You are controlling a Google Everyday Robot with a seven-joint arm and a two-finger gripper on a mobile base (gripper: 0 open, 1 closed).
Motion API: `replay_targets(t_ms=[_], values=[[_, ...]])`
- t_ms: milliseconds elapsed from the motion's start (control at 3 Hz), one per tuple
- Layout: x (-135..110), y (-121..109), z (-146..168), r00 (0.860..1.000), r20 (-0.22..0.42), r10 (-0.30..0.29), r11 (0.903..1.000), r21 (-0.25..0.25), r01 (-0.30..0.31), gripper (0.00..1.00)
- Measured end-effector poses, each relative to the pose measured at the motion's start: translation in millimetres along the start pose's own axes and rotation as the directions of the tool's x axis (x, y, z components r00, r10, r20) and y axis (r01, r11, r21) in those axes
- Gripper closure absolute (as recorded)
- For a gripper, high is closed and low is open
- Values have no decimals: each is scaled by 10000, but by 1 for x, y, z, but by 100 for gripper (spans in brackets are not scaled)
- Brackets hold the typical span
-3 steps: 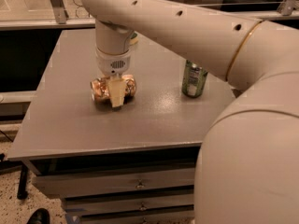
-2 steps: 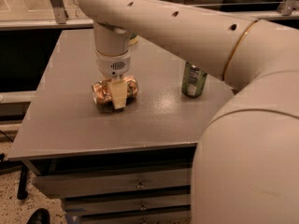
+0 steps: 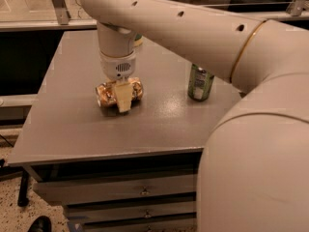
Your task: Knock orange can over
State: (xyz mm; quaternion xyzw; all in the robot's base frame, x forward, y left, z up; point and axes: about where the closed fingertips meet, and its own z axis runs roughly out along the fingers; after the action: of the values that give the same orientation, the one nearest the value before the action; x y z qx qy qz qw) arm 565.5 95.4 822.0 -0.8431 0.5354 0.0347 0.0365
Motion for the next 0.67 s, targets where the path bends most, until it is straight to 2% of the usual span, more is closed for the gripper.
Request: replay_targets(t_ms=[333,667], values=[[1,4,1,9999,-100,-81,9998,-166,80,0],[2,7,1,9999,-95,-71,9998,-183,69,0]])
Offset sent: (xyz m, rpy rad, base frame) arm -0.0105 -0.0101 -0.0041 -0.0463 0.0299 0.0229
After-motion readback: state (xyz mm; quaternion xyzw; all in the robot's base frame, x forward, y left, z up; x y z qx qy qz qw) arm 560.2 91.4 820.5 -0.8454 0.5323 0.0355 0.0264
